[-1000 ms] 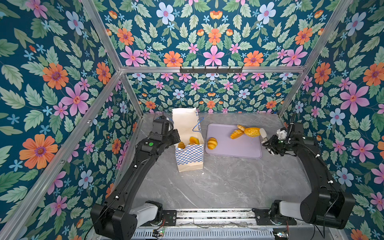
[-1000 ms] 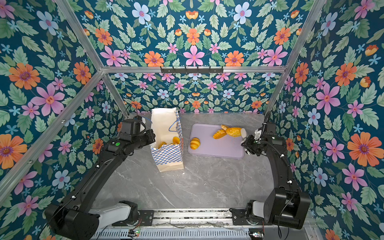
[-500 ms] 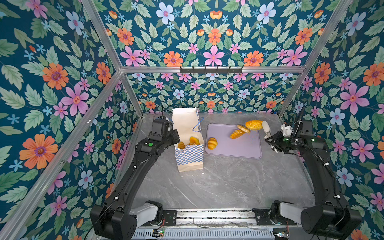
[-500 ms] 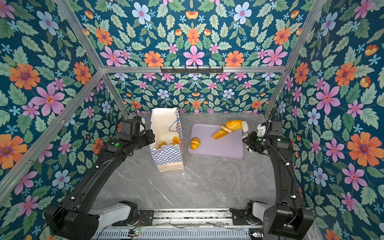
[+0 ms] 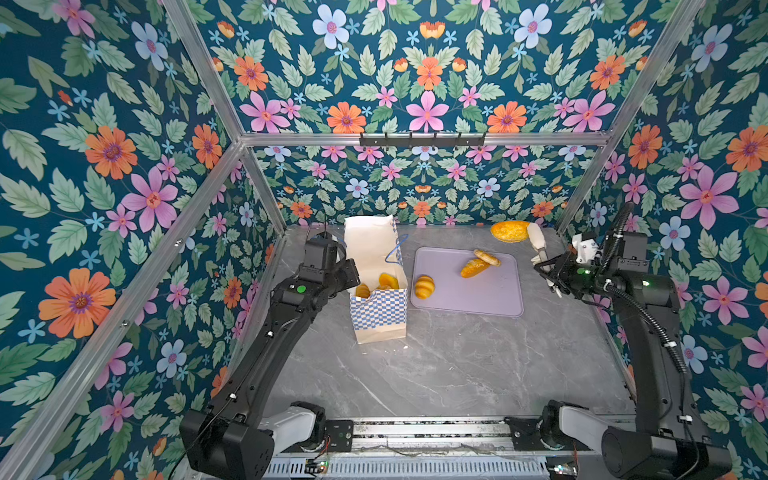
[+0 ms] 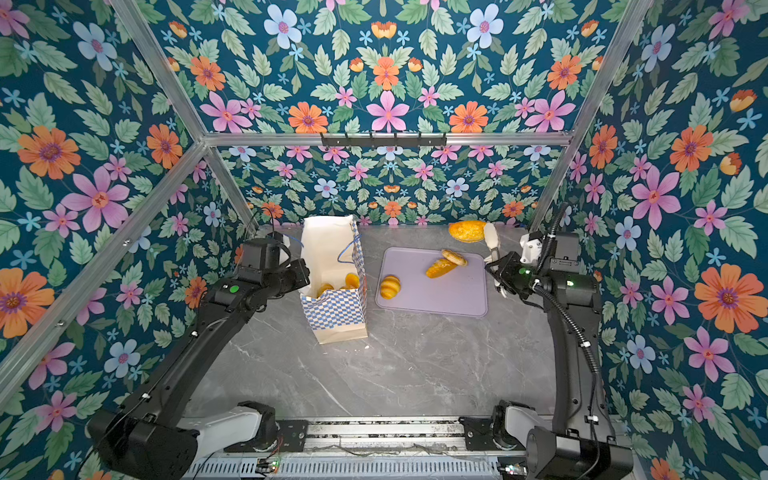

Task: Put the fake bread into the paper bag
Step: 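Lift the oval yellow bun with the tongs and carry it toward the bag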

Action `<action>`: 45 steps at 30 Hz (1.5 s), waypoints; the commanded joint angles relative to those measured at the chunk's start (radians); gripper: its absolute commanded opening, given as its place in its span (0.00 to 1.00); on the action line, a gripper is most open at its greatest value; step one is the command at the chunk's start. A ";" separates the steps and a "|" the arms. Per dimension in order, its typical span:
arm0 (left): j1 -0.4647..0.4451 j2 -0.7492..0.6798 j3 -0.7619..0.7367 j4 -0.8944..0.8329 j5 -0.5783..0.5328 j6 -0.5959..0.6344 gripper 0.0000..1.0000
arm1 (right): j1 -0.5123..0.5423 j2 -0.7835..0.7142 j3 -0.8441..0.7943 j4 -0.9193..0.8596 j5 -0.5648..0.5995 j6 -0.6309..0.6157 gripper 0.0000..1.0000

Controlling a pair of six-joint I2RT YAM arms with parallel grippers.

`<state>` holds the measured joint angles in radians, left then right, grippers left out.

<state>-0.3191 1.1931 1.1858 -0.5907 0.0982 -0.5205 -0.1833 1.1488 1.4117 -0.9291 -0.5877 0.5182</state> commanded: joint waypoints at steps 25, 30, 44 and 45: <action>0.000 0.002 -0.002 0.012 -0.006 0.003 0.05 | 0.181 0.004 0.273 0.036 -0.034 0.147 0.11; 0.000 0.002 0.000 0.012 -0.005 0.001 0.05 | 0.270 0.018 0.293 0.042 0.024 0.154 0.11; 0.000 -0.004 -0.006 0.011 -0.007 -0.002 0.05 | 0.524 0.103 0.339 0.095 0.151 0.173 0.11; 0.000 -0.004 -0.007 0.010 -0.008 -0.002 0.05 | 0.543 0.115 0.345 0.100 0.159 0.172 0.11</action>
<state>-0.3191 1.1927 1.1835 -0.5869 0.0986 -0.5240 0.3286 1.2491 1.7409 -0.8948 -0.4660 0.6880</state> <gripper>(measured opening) 0.058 0.261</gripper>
